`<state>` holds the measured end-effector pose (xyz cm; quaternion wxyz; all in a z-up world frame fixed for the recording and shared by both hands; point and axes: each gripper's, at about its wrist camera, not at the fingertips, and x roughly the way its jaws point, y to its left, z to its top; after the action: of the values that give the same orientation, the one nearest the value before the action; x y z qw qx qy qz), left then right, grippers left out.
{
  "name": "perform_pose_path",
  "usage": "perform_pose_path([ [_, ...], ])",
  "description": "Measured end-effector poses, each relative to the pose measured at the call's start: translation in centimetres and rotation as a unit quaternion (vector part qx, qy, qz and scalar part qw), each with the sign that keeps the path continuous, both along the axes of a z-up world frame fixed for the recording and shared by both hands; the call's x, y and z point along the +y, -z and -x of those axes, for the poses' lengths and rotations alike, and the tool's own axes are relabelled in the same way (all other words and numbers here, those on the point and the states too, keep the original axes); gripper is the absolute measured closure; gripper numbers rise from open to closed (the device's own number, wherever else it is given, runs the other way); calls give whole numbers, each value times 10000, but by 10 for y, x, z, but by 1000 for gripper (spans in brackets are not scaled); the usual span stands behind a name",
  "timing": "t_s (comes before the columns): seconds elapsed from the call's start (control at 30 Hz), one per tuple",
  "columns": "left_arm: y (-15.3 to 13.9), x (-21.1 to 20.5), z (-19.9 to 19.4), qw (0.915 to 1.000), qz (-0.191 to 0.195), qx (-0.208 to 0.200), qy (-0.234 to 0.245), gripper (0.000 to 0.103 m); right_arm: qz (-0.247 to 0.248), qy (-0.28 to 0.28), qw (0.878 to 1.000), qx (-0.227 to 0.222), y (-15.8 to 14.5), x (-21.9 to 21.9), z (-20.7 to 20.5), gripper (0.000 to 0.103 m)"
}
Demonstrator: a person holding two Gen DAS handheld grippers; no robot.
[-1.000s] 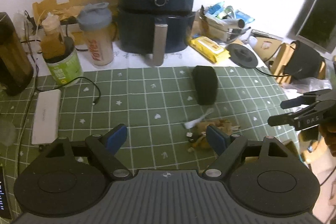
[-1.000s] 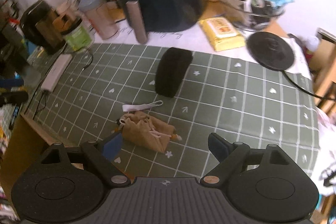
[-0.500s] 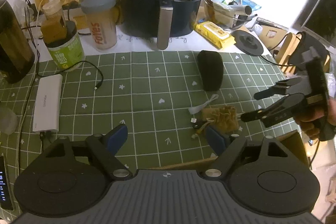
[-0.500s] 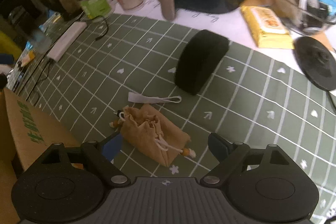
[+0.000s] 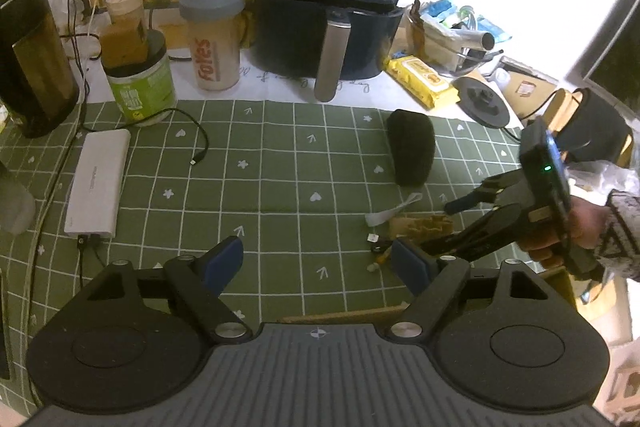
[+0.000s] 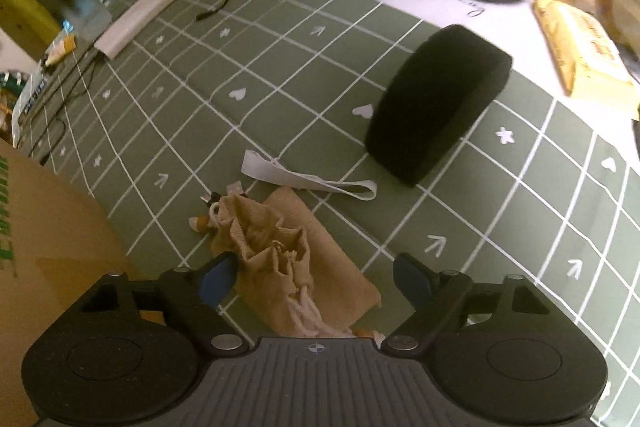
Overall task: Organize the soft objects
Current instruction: 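Lower the right tool onto the tan drawstring pouch and close on it, then lift the tan pouch with the right tool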
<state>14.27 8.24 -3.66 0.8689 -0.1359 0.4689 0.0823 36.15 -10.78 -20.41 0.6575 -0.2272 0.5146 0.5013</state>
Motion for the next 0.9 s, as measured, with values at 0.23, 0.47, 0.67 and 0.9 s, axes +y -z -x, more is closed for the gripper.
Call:
perform_pose_path([
  [0.23,2,2,1,9999,37,69,-90,21,-47,-322,9993,-164,-2,8,9,32],
  [0.47,4,5,-2,9997,162,187,-61,21,-341,-579,9977,-22,-13,2,15,84],
  [0.67,3,6,-4,9995,261,159,46,21,-715,-542,9956,-256,-40,-9,23,87],
  [0.9,1,3,-11,9991,298,79,303,21,-1096,-332,9921,-517,-78,-24,31,88],
])
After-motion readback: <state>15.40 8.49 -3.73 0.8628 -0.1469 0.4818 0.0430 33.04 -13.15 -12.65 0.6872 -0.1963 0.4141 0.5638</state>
